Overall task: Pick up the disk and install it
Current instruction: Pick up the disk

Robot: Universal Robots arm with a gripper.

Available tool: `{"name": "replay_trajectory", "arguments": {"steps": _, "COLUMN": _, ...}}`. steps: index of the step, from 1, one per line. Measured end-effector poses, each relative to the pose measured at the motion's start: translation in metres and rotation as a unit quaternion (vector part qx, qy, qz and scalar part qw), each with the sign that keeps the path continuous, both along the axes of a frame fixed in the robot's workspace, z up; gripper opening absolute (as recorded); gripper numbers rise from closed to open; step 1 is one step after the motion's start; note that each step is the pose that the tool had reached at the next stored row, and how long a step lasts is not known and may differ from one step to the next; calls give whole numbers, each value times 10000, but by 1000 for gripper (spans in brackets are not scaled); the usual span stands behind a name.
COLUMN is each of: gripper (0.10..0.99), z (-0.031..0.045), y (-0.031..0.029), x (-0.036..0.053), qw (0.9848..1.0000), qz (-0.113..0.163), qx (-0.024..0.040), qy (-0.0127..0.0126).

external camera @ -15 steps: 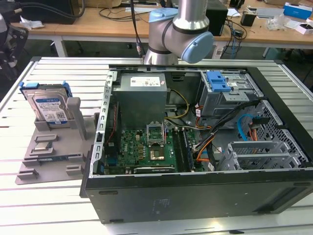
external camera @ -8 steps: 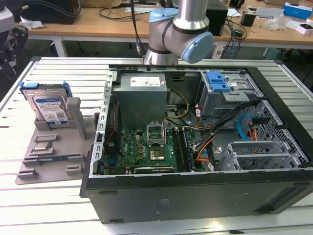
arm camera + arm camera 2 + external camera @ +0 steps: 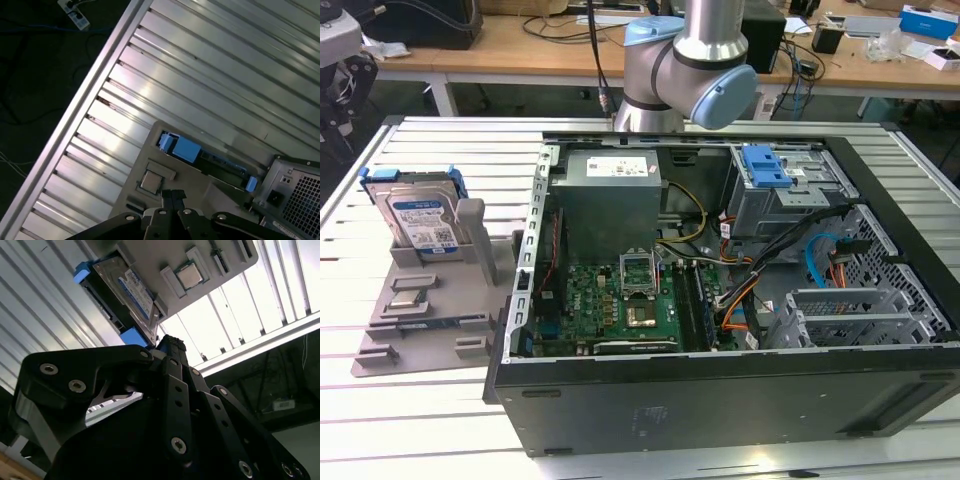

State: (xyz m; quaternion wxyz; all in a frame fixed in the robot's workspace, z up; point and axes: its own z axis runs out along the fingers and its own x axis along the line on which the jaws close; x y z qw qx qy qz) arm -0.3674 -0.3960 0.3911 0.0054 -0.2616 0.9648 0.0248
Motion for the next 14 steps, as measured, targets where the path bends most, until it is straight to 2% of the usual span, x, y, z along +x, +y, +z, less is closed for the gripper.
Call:
{"name": "replay_trajectory", "arguments": {"steps": 4, "gripper": 106, "z": 0, "y": 0, "x": 0, "qw": 9995, "qz": 313, "qx": 0, "qy": 0}}
{"name": "replay_trajectory", "arguments": {"steps": 6, "gripper": 106, "z": 0, "y": 0, "x": 0, "qw": 9987, "qz": 511, "qx": 0, "qy": 0}}
{"name": "replay_trajectory", "arguments": {"steps": 10, "gripper": 106, "z": 0, "y": 0, "x": 0, "qw": 9973, "qz": 739, "qx": 0, "qy": 0}}
{"name": "replay_trajectory", "arguments": {"steps": 14, "gripper": 106, "z": 0, "y": 0, "x": 0, "qw": 9925, "qz": 1220, "qx": 0, "qy": 0}}
